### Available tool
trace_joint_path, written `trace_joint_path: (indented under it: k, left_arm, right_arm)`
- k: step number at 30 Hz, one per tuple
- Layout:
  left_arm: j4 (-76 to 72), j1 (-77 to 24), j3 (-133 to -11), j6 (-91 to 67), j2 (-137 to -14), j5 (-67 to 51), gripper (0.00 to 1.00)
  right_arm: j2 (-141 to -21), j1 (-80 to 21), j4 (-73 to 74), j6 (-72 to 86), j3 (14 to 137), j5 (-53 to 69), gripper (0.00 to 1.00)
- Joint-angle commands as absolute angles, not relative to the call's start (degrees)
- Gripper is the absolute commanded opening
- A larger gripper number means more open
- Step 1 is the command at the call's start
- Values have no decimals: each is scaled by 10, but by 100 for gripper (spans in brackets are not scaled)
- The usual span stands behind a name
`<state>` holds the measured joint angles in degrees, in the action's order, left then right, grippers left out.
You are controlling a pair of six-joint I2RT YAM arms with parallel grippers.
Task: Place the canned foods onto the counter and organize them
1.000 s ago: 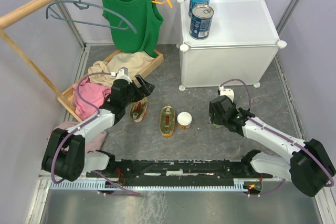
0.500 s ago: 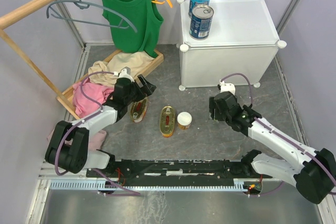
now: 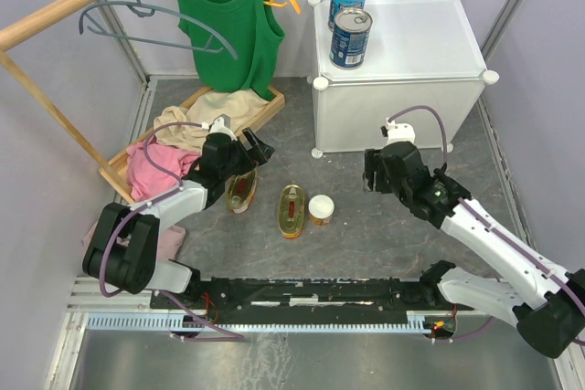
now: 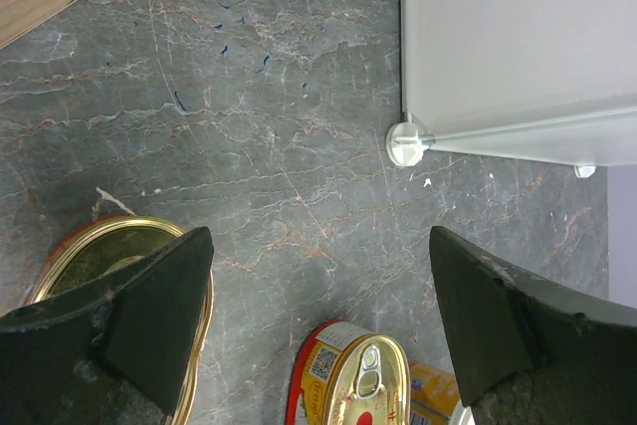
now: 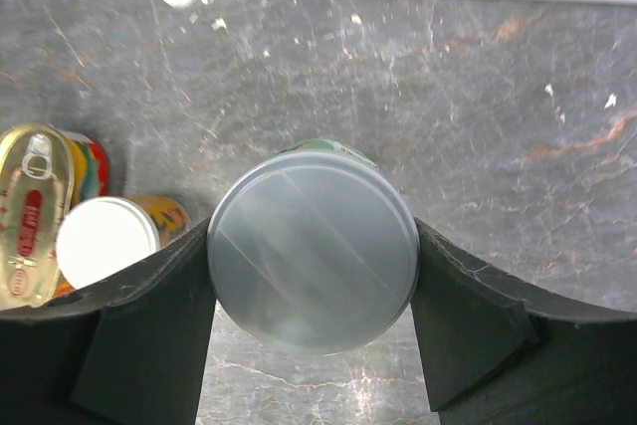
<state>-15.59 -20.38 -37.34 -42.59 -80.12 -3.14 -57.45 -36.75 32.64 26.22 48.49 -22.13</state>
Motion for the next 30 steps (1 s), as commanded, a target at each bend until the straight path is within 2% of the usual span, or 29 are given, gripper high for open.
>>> trace_joint_path:
  k: [1, 16, 30]
  left_arm:
    - [-195, -206, -397, -433, -801, -28, 95]
    - [-195, -207, -394, -437, -780, -33, 95]
    - [-182, -207, -396, -432, -767, -29, 95]
  right_arm:
    - [-569, -370, 314, 237, 564, -243, 12]
    - [-632, -365, 349, 179, 755, -287, 6]
    - [-704, -300, 354, 142, 911, -255, 4]
